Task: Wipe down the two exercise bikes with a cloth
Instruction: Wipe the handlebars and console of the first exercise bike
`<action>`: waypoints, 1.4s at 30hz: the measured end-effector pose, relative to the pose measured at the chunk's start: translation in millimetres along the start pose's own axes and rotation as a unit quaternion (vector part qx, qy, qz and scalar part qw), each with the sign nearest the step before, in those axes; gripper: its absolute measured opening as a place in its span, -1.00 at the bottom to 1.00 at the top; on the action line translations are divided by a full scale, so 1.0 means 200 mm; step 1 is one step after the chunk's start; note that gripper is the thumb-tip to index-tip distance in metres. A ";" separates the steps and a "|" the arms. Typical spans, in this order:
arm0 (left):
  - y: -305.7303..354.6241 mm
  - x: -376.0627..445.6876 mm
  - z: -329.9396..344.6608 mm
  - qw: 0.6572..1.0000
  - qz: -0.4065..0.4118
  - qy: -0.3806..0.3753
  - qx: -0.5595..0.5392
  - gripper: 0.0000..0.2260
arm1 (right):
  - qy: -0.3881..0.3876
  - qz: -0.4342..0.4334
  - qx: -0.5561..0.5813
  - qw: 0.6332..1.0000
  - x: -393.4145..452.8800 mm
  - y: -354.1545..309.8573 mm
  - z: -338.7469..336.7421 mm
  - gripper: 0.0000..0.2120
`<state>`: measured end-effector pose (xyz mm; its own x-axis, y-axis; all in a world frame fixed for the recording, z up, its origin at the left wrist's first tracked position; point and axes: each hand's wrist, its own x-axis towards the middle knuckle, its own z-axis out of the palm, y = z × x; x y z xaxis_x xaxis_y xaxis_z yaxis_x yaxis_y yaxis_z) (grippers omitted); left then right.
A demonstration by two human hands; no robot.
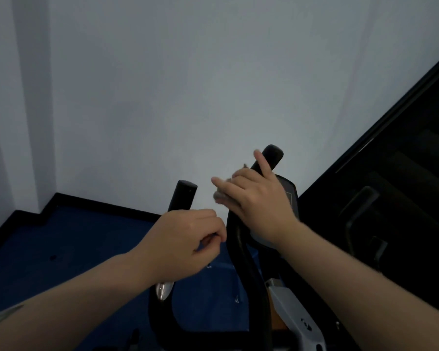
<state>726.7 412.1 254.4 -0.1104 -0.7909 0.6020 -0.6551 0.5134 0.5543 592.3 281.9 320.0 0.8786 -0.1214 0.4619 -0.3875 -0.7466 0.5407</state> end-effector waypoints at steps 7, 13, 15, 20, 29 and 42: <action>-0.01 0.00 0.00 1.000 0.005 0.003 0.001 -0.89 | -0.032 -0.104 0.030 0.994 0.06 0.09 -0.01 -0.72; -0.02 0.00 0.01 1.000 0.007 0.002 0.000 -0.90 | -0.025 0.019 0.015 0.999 0.02 -0.03 0.04 -0.64; -0.02 0.00 0.01 1.000 0.010 0.001 -0.002 -0.91 | -0.054 -0.009 0.078 0.995 -0.04 -0.06 0.03 -0.67; -0.02 0.00 0.01 1.000 0.009 0.005 0.005 -0.90 | -0.096 -0.092 0.121 0.984 0.03 0.04 -0.03 -0.75; -0.02 0.00 0.01 1.000 0.003 0.005 0.015 -0.90 | -0.041 -0.026 0.200 0.979 -0.17 -0.05 -0.09 -0.72; -0.01 -0.01 0.02 1.000 -0.004 0.020 0.022 -0.84 | -0.019 0.170 0.403 0.899 -0.50 -0.25 -0.17 -0.73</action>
<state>726.5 411.3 249.6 -0.0766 -0.7805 0.6205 -0.6881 0.4917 0.5336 515.4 354.5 270.9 0.7632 -0.4424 0.4710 -0.3198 -0.8920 -0.3196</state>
